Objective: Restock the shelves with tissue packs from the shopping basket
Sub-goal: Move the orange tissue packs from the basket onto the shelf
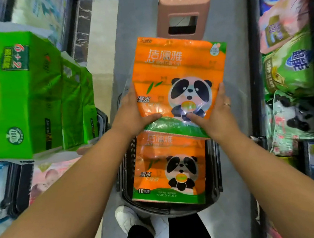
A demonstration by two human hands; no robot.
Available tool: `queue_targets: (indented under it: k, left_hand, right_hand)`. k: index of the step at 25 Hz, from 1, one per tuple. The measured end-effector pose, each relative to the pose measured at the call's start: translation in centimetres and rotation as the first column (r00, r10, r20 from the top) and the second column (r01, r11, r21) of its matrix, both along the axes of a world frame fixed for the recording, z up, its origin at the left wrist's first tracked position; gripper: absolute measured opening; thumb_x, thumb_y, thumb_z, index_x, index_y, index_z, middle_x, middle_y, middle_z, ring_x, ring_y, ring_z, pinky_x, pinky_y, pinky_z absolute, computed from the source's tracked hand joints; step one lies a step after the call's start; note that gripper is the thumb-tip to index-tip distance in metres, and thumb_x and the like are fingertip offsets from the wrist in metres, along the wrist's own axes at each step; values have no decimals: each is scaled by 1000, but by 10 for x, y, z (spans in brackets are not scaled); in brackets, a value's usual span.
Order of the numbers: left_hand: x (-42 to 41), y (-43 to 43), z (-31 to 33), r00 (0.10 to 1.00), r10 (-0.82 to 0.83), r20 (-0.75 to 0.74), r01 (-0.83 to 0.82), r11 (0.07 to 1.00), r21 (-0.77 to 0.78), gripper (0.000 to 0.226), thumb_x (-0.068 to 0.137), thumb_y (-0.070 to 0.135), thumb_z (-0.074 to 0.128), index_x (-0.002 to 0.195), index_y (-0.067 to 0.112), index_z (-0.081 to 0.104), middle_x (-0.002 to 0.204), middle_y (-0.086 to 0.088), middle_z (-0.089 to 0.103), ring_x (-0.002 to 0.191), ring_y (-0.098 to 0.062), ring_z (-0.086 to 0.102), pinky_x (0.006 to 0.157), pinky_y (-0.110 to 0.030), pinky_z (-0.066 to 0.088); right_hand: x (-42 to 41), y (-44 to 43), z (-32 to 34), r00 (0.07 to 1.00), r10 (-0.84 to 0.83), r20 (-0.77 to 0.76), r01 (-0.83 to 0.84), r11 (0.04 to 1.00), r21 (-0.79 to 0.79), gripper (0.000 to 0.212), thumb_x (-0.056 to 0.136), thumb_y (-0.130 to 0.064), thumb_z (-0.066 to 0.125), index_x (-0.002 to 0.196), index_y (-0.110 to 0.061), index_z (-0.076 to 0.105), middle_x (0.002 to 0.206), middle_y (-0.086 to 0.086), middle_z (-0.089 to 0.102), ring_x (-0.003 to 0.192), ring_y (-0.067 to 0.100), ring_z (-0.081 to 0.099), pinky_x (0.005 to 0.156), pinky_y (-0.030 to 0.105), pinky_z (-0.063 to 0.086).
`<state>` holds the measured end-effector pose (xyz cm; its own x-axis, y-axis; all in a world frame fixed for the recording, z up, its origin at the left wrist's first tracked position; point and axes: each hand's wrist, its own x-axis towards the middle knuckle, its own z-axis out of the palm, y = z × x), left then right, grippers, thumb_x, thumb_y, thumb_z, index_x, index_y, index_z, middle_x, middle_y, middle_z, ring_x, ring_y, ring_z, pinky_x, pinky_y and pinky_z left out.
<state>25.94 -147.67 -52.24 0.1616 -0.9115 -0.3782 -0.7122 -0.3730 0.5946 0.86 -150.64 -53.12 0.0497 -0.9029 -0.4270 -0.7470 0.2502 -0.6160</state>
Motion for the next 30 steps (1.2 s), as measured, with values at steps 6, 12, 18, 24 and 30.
queue_targets:
  k: [6,12,18,24,30]
  left_hand:
    - [-6,4,0,948,215,-234,-205,977,64,92,66,25,88,139,17,31,117,9,52,104,-10,52,83,-22,39]
    - [5,53,36,911,267,-314,-263,963,53,78,66,21,88,119,25,31,115,3,55,103,-12,57,89,-19,47]
    - [29,130,125,843,355,-405,-350,932,88,80,63,32,89,116,31,29,123,-3,53,108,-17,59,93,-41,51]
    - [59,221,240,798,376,-472,-395,917,63,91,69,27,87,135,27,25,121,11,56,101,0,59,84,-17,47]
    - [81,310,320,755,441,-485,-535,842,-67,87,60,46,86,132,44,37,112,25,62,101,2,62,84,-26,50]
  right_hand:
    - [5,8,-17,903,-229,364,222,973,60,118,57,-44,89,149,-27,18,145,-2,43,131,17,45,109,44,41]
    - [11,49,24,871,-193,451,187,981,58,108,60,-36,87,148,-28,23,141,-6,48,128,11,49,108,40,42]
    - [32,123,120,845,-192,499,204,978,30,109,57,-35,85,147,-32,24,138,-11,48,122,-2,49,100,20,43]
    - [57,199,231,873,-118,473,148,989,-28,120,46,-67,85,145,-43,23,141,-10,48,127,16,52,102,51,45]
    - [94,236,320,861,95,500,-43,993,-114,110,54,-55,87,144,-44,24,136,-13,51,121,10,55,99,43,49]
